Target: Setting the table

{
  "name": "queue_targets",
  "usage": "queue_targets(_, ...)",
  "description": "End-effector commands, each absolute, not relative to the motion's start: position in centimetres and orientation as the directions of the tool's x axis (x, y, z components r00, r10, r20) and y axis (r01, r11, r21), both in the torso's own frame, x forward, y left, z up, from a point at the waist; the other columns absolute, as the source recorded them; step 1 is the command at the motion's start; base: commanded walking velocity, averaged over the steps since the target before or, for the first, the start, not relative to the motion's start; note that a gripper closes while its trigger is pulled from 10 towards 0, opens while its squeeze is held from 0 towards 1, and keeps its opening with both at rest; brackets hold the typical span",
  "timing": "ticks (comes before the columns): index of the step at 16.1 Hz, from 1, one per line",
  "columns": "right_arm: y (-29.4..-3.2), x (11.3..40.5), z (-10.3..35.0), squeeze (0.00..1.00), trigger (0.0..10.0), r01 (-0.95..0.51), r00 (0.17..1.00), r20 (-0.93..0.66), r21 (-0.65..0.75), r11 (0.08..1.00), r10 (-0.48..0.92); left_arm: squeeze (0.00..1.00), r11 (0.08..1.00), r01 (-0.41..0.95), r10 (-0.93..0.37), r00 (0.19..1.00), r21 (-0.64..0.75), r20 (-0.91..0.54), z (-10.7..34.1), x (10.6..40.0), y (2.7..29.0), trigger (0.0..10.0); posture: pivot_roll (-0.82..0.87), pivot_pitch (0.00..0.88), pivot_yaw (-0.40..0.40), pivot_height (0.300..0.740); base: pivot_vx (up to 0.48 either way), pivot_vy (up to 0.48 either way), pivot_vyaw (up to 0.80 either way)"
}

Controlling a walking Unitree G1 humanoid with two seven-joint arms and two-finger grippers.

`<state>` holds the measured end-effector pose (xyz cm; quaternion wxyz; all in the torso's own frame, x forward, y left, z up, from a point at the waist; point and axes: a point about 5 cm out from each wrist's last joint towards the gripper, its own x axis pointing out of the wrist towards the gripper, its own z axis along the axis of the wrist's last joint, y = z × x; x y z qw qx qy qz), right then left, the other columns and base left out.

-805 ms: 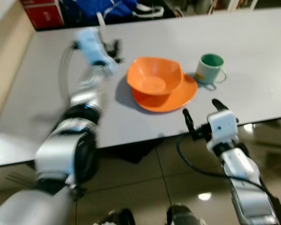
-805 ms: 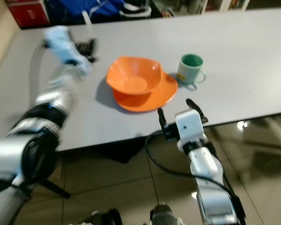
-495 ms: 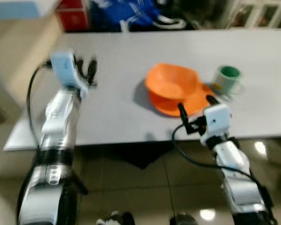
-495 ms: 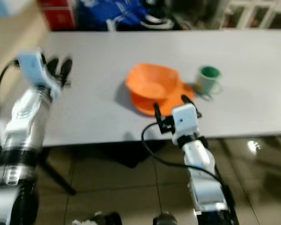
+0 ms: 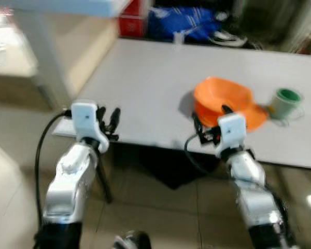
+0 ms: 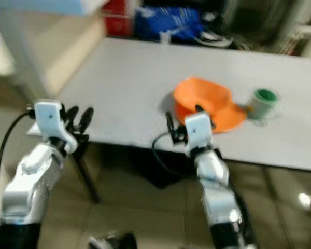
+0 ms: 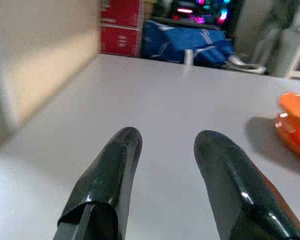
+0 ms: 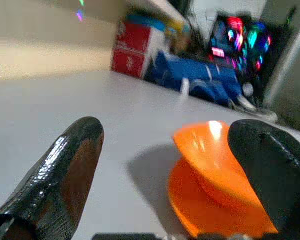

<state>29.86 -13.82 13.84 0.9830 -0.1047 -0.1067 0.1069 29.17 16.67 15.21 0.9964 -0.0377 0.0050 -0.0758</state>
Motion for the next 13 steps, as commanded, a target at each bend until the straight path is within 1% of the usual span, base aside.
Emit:
queue_targets(1, -14.0, 29.7, 13.4, 0.0, 10.0, -0.182, 0.958, 0.183, -0.216, 0.959, 0.223, 0.0, 0.988, 0.142, -0.142, 0.99, -0.059, 0.004, 16.1, 29.8, 17.0, 10.0, -0.1, 0.0, 0.06, 0.74, 0.0, 0.45, 0.0)
queue_targets(2, -14.2, 29.7, 13.4, 0.0, 10.0, -0.177, 0.958, 0.185, -0.219, 0.959, 0.219, 0.0, 0.989, 0.134, -0.134, 0.991, -0.068, 0.006, 16.2, 30.1, 17.2, 10.0, -0.1, 0.0, 0.06, 0.74, 0.0, 0.45, 0.0)
queue_targets(5, -14.2, 29.7, 13.5, 0.0, 10.0, -0.169, 0.957, 0.196, -0.225, 0.96, 0.214, 0.0, 0.991, 0.134, -0.134, 0.991, -0.015, 0.001, 16.4, 30.6, 17.0, 10.0, -0.12, 0.0, 0.066, 0.74, 0.0, 0.464, 0.0)
queue_targets(7, -14.0, 29.6, 13.3, 0.0, 10.0, -0.169, 0.955, 0.202, -0.228, 0.959, 0.216, 0.0, 0.989, 0.139, -0.14, 0.99, -0.043, -0.012, 16.5, 30.9, 17.0, 10.0, -0.13, 0.0, 0.07, 0.74, 0.0, 0.478, 0.0)
queue_targets(8, -14.0, 29.6, 13.3, 0.0, 10.0, -0.17, 0.955, 0.203, -0.228, 0.959, 0.218, 1.0, 0.991, 0.133, -0.133, 0.991, -0.036, -0.018, 16.4, 31.1, 17.2, 10.0, -0.13, 0.0, 0.072, 0.74, 0.0, 0.48, 0.0)
queue_targets(13, -13.9, 29.5, 13.0, 0.0, 10.0, -0.175, 0.955, 0.198, -0.227, 0.958, 0.221, 1.0, 0.993, 0.103, -0.105, 0.994, -0.064, -0.028, 16.3, 31.6, 18.1, 10.0, -0.12, 0.0, 0.069, 0.74, 0.0, 0.48, 0.0)
